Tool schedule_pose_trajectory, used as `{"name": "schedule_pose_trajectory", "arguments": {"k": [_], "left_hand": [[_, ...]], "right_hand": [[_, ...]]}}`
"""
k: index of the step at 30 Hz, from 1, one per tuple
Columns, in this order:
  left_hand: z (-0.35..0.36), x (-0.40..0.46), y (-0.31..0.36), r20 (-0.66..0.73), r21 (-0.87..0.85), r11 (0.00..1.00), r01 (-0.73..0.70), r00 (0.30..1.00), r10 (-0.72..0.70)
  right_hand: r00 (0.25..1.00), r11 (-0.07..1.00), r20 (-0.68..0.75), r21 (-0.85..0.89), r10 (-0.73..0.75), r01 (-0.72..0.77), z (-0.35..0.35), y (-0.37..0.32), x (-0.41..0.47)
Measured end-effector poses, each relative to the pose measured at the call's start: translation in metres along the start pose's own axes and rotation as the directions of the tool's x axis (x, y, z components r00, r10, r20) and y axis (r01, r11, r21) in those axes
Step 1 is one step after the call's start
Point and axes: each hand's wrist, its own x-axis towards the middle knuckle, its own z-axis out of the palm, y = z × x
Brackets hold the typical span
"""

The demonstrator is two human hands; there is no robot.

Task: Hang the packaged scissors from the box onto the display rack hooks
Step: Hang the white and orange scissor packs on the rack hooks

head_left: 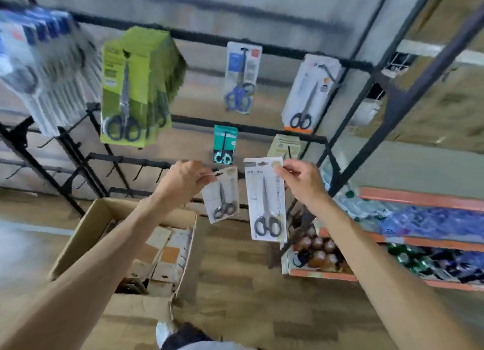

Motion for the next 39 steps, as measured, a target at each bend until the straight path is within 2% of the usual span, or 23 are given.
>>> {"name": "schedule_pose_trajectory", "arguments": {"k": [4,8,11,14,20,27,31,35,39], "left_hand": [[-0.012,0.047,0.049,-0.008,0.013,0.997,-0.079,0.997,0.079],[-0.039,0.087,0.098,-0.075,0.041,0.977,-0.210,0.974,0.212],[-0.056,0.108,0.127,-0.104,0.092,0.972,-0.214,0.969,0.224],[-0.064,0.122,0.138,-0.090,0.140,0.963,-0.229,0.966,0.242],[-0.070,0.124,0.139,-0.063,0.125,0.965,-0.228,0.969,0.238],[-0.074,0.122,0.129,-0.065,0.183,0.958,-0.219,0.970,0.234],[-0.087,0.118,0.117,-0.054,0.188,0.961,-0.204,0.975,0.217],[-0.099,0.119,0.112,-0.051,0.207,0.952,-0.226,0.969,0.241],[-0.099,0.098,0.098,-0.046,0.223,0.941,-0.256,0.961,0.272]], "right_hand": [[0.991,0.999,-0.134,0.038,0.002,0.003,-0.075,-0.012,0.012],[0.962,0.995,-0.273,0.097,0.021,0.006,-0.141,-0.033,0.047],[0.960,0.999,-0.279,0.026,-0.016,0.025,-0.165,-0.048,0.076],[0.970,0.999,-0.239,-0.002,0.047,-0.049,-0.163,-0.047,0.097],[0.952,0.981,-0.237,0.080,0.193,-0.179,-0.152,-0.039,0.141],[0.940,0.963,-0.278,-0.129,0.195,-0.238,-0.143,-0.031,0.220],[0.933,0.965,-0.308,-0.124,0.184,-0.231,-0.137,-0.025,0.241],[0.935,0.961,-0.327,-0.187,0.136,-0.206,-0.133,-0.028,0.228],[0.945,0.964,-0.310,-0.204,0.100,-0.168,-0.118,-0.030,0.154]]}}
